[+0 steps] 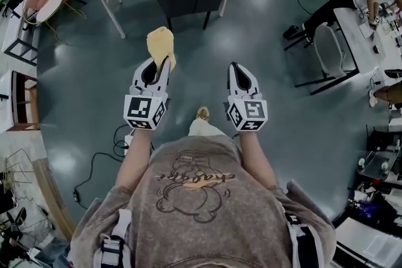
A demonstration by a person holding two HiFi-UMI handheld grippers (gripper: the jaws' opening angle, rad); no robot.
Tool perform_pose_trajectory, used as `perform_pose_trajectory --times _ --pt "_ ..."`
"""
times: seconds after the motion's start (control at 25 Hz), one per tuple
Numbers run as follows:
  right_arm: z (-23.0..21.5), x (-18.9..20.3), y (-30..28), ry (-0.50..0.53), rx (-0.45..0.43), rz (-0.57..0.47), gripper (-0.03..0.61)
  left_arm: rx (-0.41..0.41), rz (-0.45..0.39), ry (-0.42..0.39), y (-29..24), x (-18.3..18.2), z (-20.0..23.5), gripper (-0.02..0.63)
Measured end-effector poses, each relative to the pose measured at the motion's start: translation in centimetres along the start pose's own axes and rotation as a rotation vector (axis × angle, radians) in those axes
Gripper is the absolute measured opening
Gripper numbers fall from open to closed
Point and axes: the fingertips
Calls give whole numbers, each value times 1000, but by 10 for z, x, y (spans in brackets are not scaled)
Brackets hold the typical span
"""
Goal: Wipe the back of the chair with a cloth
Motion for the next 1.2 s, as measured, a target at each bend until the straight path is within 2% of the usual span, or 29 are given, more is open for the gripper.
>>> perform_pose_trajectory --times 0.36,0.64,0.88,1.2 --pt "-71 -28 -97 20 -92 49 26 -71 24 7 -119 2 18 58" --pt "-106 -42 -153 34 -139 74 26 -121 39 18 -171 7 30 58" --pt "-108 -38 -190 32 -154 85 26 -118 64 2 -190 18 55 58" --pt "-129 -37 -237 15 -122 104 26 -88 80 -4 -245 31 95 58"
Point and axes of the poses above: the fingertips, and each gripper's own axes: y backward along the fingers, z to its left, x out of its underside, and after that the axes turned 13 degrees about -y, right-handed
